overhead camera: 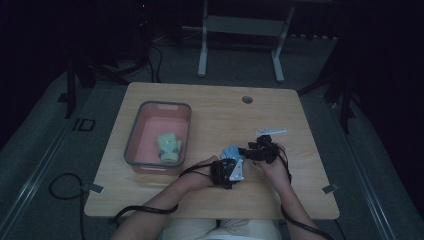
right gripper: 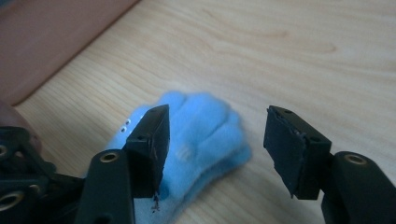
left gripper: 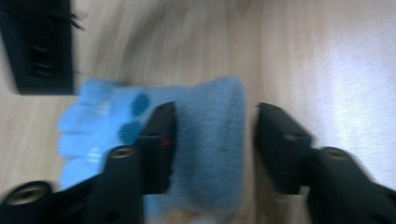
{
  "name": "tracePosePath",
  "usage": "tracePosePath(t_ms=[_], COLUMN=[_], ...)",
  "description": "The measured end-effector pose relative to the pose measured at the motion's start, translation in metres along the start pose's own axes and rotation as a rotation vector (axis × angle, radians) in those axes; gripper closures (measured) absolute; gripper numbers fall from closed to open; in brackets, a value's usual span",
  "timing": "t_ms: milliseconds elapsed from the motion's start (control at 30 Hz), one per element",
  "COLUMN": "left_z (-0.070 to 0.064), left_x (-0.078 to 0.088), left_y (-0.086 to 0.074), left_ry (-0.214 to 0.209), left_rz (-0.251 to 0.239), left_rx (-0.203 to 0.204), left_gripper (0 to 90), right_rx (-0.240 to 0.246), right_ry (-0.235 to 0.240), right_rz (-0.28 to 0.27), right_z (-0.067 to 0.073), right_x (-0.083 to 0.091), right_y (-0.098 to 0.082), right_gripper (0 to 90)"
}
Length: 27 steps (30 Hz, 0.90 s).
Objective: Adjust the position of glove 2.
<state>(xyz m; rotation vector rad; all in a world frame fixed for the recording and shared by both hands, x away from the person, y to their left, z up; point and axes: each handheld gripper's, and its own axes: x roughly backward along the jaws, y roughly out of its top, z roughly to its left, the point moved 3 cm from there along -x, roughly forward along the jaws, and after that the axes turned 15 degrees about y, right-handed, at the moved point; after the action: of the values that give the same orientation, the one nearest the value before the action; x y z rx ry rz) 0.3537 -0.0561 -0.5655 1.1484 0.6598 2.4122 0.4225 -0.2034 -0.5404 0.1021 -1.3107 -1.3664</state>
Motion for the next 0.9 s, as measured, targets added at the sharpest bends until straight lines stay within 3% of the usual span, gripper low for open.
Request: tracePosePath(t_ms=[133, 300, 400, 433, 667, 767, 900], left_z=[0.004, 0.008, 0.009, 0.01, 0.012, 0.012, 0.013], left_x=[-0.001, -0.002, -0.002, -0.002, -0.002, 0.0, 0.003], left_y=[-0.003, -0.007, -0.008, -0.009, -0.01, -0.011, -0.01], left_ry=[-0.019, -0.049, -0.062, -0.073, -0.092, -0.099, -0.103], left_rz=[-0.005, -0.022, -0.028, -0.032, -0.03, -0.022, -0.006], left_rx=[0.024, 0.056, 0.069, 0.074, 0.088, 0.087, 0.081], left_gripper=[67.0, 71.8, 72.7, 73.0, 74.1, 74.2, 74.9], right_rx=[-0.034, -0.085, -0.085, -0.068, -0.03, -0.018, 0.009], right_ry=[-0.034, -0.026, -0.041, -0.058, -0.027, 0.03, 0.048], right_rz=[0.038, 0.073, 0.067, 0.081, 0.088, 0.091, 0.097], right_z=[-0.003, -0.002, 0.0, 0.004, 0.013, 0.016, 0.02], right_x=[-0.006, -0.019, -0.022, -0.023, -0.03, -0.034, -0.035], right_y=[-0.007, -0.015, -0.018, -0.018, -0.019, -0.019, -0.017], right_gripper=[42.6, 35.4, 35.1, 41.9, 59.0, 73.3, 79.7])
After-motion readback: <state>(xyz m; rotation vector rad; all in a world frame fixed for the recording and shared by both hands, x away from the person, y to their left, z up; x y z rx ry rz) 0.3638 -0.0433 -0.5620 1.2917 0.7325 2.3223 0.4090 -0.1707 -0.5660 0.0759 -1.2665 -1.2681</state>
